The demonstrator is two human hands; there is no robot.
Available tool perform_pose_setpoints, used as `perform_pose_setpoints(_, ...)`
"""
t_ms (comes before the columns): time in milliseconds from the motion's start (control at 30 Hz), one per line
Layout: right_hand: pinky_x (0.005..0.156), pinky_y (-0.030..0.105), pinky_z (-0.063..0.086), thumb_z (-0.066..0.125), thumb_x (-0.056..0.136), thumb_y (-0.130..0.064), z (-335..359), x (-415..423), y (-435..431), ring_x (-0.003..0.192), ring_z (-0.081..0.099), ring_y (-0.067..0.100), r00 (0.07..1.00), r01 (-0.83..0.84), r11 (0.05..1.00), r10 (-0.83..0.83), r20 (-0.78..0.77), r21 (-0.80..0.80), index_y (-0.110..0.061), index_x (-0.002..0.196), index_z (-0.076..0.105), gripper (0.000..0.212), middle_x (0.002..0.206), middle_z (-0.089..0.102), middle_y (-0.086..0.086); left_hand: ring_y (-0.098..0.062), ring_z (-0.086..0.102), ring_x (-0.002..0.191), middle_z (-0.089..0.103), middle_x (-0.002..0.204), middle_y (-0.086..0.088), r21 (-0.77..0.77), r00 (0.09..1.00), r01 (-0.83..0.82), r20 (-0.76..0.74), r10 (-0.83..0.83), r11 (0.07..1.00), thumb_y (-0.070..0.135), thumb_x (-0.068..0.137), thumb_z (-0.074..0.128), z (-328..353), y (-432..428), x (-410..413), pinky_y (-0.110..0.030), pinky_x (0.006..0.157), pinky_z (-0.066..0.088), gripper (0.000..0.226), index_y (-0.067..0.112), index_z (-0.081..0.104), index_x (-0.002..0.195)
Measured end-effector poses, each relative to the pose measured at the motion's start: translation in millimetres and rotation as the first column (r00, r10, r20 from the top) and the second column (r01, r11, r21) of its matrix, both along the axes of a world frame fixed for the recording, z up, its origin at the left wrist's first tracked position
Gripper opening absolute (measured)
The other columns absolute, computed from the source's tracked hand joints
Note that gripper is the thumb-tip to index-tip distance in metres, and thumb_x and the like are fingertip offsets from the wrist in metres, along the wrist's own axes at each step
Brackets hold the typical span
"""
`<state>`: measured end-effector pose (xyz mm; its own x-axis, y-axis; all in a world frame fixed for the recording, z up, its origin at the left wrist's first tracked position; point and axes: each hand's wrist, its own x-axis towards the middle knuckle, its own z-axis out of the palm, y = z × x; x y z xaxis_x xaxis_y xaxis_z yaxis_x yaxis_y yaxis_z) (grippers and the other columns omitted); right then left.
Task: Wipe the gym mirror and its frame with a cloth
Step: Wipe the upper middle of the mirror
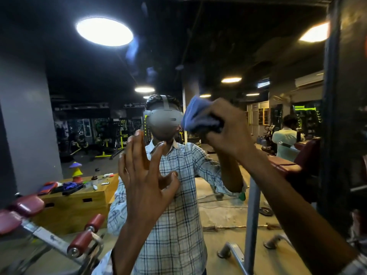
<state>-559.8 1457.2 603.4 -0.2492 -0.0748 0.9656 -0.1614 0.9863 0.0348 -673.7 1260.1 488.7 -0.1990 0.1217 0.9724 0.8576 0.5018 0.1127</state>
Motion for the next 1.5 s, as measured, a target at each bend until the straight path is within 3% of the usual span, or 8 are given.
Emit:
perform_pose_setpoints(200,0.084,0.010,0.048,0.078,0.076,-0.003,-25,24,34,0.099,0.057,0.004,0.945,-0.092,0.904,-0.054,-0.324,-0.418,-0.017,0.109,0.064,0.038,0.112,0.061,-0.004,-0.031,0.005,0.160,0.010,0.172,-0.013,-0.008,1.000,0.008,-0.003,-0.008,1.000,0.040,0.079,0.078,0,24,12,-0.057,0.127,0.007,0.073,0.023,0.056,0.146)
perform_pose_setpoints(367,0.086,0.010,0.042,0.074,0.077,-0.017,-87,25,36,0.097,0.055,0.007,0.984,-0.104,0.995,0.101,0.149,0.008,-0.020,0.108,0.063,0.033,0.109,0.060,-0.007,-0.032,0.002,0.160,0.006,0.173,-0.012,-0.014,1.000,0.003,0.005,-0.003,1.000,0.044,0.082,0.076,-1,38,18,-0.059,0.127,0.007,0.072,0.023,0.055,0.148)
perform_pose_setpoints(567,0.080,0.011,0.046,0.077,0.075,-0.016,-97,45,56,0.094,0.054,-0.006,0.970,-0.147,0.927,0.066,-0.236,-0.345,-0.011,0.103,0.065,0.030,0.103,0.061,0.000,-0.031,0.003,0.160,0.008,0.173,-0.014,-0.006,1.000,-0.004,0.013,0.004,1.000,0.048,0.084,0.071,-2,52,26,-0.060,0.126,0.008,0.070,0.022,0.056,0.147)
perform_pose_setpoints(733,0.084,0.010,0.044,0.074,0.076,-0.026,-120,52,78,0.091,0.056,0.000,0.979,-0.110,0.994,0.109,0.171,-0.002,-0.020,0.104,0.065,0.030,0.101,0.063,-0.010,-0.030,0.001,0.161,0.007,0.173,-0.012,-0.023,1.000,0.001,0.001,-0.001,1.000,0.048,0.083,0.071,-1,67,36,-0.067,0.123,0.011,0.067,0.027,0.057,0.145)
perform_pose_setpoints(933,0.082,0.013,0.051,0.076,0.075,-0.010,-112,78,111,0.098,0.060,-0.001,0.960,-0.137,0.880,0.006,-0.279,-0.454,-0.019,0.107,0.061,0.037,0.107,0.061,-0.007,-0.029,0.000,0.161,0.006,0.173,-0.012,-0.046,1.000,0.001,0.001,-0.001,0.999,0.049,0.084,0.070,-3,91,53,-0.067,0.123,0.010,0.067,0.029,0.057,0.147)
perform_pose_setpoints(1100,0.079,0.013,0.044,0.077,0.076,-0.019,-113,78,119,0.091,0.052,-0.002,0.987,-0.089,0.994,0.096,0.130,-0.058,-0.019,0.105,0.066,0.031,0.105,0.063,-0.008,-0.031,0.001,0.160,0.006,0.173,-0.012,-0.048,1.000,0.000,-0.013,-0.001,0.999,0.049,0.084,0.070,-7,116,66,-0.067,0.123,0.009,0.068,0.028,0.056,0.147)
perform_pose_setpoints(1300,0.085,0.019,0.056,0.079,0.079,-0.012,-35,71,116,0.099,0.059,0.001,0.951,-0.137,0.859,-0.025,-0.308,-0.493,-0.021,0.113,0.063,0.038,0.117,0.062,-0.006,-0.030,0.004,0.160,0.007,0.173,-0.010,-0.026,1.000,-0.005,0.012,0.006,1.000,0.049,0.085,0.069,-8,129,74,-0.063,0.124,0.013,0.066,0.024,0.058,0.145)
perform_pose_setpoints(1500,0.081,0.022,0.050,0.084,0.076,-0.015,2,52,97,0.094,0.057,0.010,0.993,-0.092,0.988,0.082,0.084,0.124,-0.018,0.112,0.066,0.040,0.106,0.060,-0.006,-0.030,0.003,0.161,0.006,0.174,-0.009,-0.021,0.999,-0.015,0.033,0.016,1.000,0.050,0.084,0.068,-10,138,77,-0.059,0.126,0.010,0.071,0.024,0.053,0.148)
